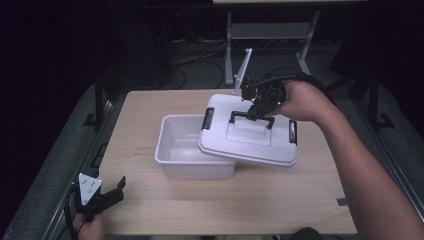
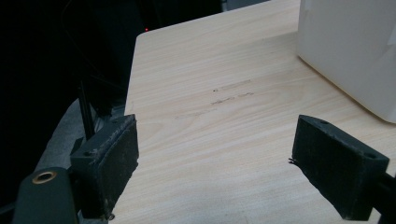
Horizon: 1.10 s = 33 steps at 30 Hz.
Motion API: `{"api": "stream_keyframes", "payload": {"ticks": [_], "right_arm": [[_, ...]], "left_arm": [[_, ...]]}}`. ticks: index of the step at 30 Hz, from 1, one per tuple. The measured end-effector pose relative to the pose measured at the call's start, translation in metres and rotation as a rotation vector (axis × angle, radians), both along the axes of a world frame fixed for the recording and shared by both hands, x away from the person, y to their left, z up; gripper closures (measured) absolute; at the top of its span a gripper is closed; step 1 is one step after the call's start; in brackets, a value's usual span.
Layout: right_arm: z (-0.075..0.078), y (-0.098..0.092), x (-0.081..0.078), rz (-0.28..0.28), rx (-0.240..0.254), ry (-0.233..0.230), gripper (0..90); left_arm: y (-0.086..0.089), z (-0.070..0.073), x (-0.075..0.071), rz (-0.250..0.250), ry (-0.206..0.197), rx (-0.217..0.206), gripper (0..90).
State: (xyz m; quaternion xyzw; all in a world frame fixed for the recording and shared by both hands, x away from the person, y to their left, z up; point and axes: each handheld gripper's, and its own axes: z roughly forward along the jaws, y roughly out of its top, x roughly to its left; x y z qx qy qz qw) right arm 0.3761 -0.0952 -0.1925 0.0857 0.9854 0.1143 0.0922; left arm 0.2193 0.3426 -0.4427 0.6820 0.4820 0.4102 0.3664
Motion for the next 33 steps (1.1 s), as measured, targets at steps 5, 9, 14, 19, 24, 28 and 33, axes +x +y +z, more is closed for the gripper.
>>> {"api": "stream_keyframes", "payload": {"ticks": [5,9,14,19,24,28,33], "right_arm": [[0.001,0.011,0.002,0.017,0.001,0.004,84.3],[0.001,0.02,0.004,0.027,0.004,0.003,84.3],[0.002,0.031,0.005,0.045,0.003,0.001,84.3],[0.002,0.041,0.007,0.056,0.004,0.0,84.3],[0.002,0.051,0.008,0.067,0.006,0.001,84.3],[0.001,0.059,0.01,0.078,0.006,0.003,84.3],[-0.001,0.068,0.011,0.092,0.006,0.004,84.3]], "left_arm": [[0.001,0.0,0.0,-0.002,0.002,0.001,14.1],[0.001,0.0,0.0,-0.002,0.001,0.001,14.1],[0.0,0.0,0.0,-0.001,-0.001,0.002,14.1],[0.0,0.0,0.0,-0.002,0.0,0.003,14.0],[0.0,0.0,0.0,-0.003,-0.001,0.005,14.0],[0.0,0.0,0.0,-0.003,-0.002,0.006,14.0],[0.001,0.001,-0.001,-0.004,0.001,0.006,14.1]]}}
